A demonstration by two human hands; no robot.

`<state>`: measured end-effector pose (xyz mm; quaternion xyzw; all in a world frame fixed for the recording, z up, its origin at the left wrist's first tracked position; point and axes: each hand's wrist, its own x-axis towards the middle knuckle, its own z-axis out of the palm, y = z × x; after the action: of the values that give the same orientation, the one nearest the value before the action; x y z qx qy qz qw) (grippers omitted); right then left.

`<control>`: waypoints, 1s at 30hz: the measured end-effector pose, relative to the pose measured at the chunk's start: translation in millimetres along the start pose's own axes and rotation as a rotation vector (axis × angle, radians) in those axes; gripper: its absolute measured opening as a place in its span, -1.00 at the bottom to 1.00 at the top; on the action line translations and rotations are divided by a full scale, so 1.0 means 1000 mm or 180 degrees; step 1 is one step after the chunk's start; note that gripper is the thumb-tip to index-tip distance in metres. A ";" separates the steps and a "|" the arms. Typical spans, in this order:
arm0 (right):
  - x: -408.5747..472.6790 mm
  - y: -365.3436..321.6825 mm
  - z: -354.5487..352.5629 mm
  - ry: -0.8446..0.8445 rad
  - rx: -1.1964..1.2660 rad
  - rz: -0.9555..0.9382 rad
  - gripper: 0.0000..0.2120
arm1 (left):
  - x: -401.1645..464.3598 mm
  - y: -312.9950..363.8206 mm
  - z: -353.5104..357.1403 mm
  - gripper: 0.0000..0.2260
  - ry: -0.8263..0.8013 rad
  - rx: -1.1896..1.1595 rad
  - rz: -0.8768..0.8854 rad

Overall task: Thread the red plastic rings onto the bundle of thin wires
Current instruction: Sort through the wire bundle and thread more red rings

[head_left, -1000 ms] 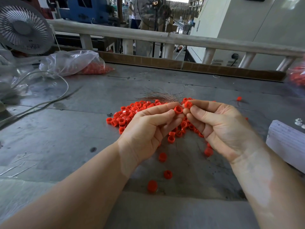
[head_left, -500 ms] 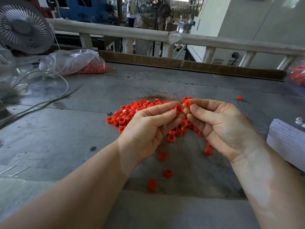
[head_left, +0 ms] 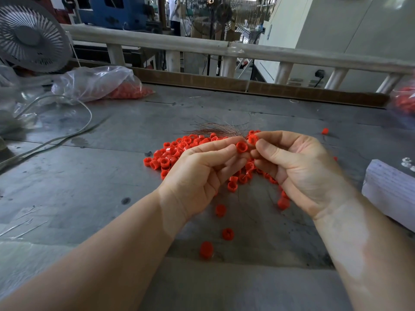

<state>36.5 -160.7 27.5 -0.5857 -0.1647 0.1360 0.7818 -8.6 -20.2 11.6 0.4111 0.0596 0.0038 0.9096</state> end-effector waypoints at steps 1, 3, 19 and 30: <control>0.000 0.000 0.000 -0.0007 -0.0024 -0.0003 -0.88 | 0.000 0.000 0.000 -0.81 0.0006 0.0002 0.0012; 0.000 0.000 0.000 -0.0011 -0.0044 0.0000 -0.88 | -0.001 -0.001 0.000 -0.81 0.0018 0.0023 0.0026; 0.000 0.000 -0.001 0.0079 -0.0096 0.0050 -0.91 | -0.001 -0.002 0.002 -0.80 -0.0015 -0.0034 0.0031; 0.000 0.000 -0.001 0.0067 -0.0044 0.0061 -0.86 | 0.001 -0.003 0.000 -0.80 -0.0095 -0.0041 0.0063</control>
<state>37.0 -161.4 27.2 -0.5941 -0.1518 0.1362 0.7781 -8.1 -22.6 9.4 0.4058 0.0420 0.0070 0.9130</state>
